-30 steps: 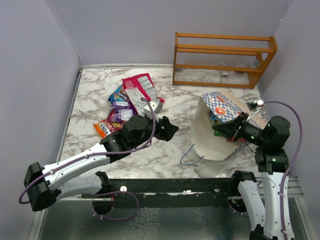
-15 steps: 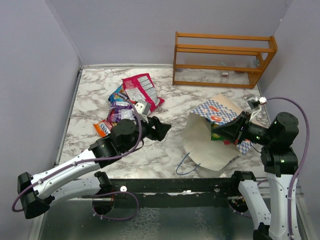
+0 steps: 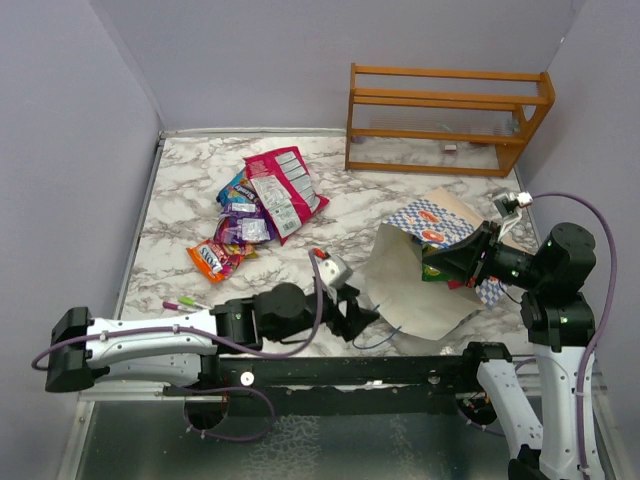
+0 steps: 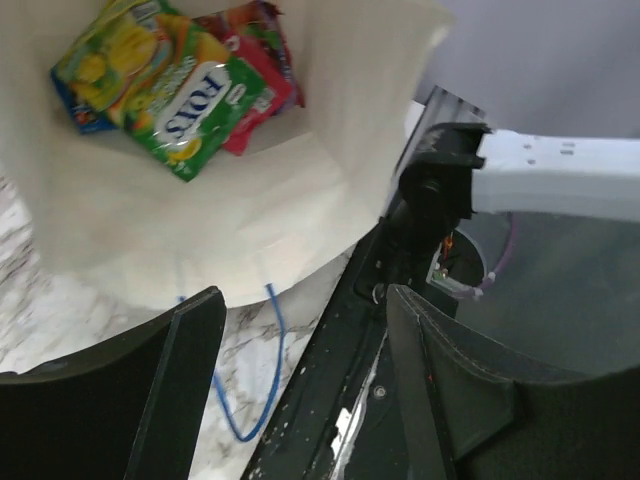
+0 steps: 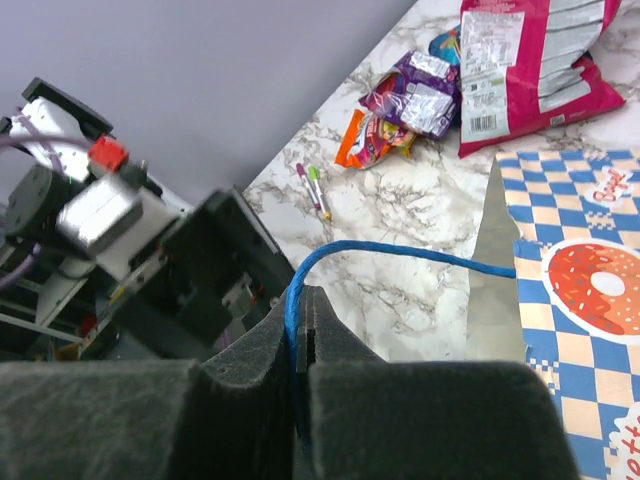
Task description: Take the snacks out of the paper bag
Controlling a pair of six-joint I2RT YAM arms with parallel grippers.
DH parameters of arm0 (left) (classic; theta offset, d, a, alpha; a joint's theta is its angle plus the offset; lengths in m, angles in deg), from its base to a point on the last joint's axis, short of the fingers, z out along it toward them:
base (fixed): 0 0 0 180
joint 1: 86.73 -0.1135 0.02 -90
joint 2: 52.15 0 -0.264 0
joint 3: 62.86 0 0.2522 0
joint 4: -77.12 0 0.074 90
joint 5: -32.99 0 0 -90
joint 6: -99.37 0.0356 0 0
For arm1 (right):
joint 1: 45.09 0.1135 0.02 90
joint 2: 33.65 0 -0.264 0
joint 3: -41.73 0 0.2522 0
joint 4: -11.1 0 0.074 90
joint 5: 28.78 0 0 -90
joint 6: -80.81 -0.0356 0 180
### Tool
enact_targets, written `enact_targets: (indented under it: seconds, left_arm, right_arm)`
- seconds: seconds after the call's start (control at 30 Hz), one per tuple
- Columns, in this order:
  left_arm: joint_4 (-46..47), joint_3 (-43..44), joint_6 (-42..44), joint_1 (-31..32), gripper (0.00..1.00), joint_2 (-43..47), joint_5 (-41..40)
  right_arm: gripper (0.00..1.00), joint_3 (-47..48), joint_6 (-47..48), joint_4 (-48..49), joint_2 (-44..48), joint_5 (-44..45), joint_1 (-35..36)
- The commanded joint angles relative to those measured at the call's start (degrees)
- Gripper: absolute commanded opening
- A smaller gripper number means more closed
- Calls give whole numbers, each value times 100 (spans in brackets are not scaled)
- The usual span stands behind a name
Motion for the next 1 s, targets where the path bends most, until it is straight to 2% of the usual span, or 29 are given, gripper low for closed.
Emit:
enact_targets:
  seconds: [0.0, 0.13, 0.33, 0.6, 0.77, 0.87, 0.97]
  left_arm:
    - [1200, 217, 1311, 760, 68, -884, -997]
    - [1634, 759, 2282, 792, 68, -2225, -1145]
    - [2219, 1578, 3470, 387, 65, -3673, -388]
    - [3160, 1907, 3866, -203, 55, -5016, 418]
    - [3567, 2170, 4101, -397, 54, -5657, 544]
    - [3519, 2408, 4180, -421, 57, -5928, 657]
    - [3493, 2582, 4128, -467, 64, -6172, 615]
  right_arm:
    - [2, 339, -21, 184, 23, 149, 42]
    - [2, 371, -17, 130, 97, 188, 42]
    - [2, 540, -37, 97, 71, 209, 42]
    - [2, 885, -127, 154, -25, 180, 42]
    - [2, 962, -193, 197, -60, 181, 42]
    - [2, 1002, -201, 222, -75, 177, 42]
    - [2, 1046, -131, 147, -117, 181, 42]
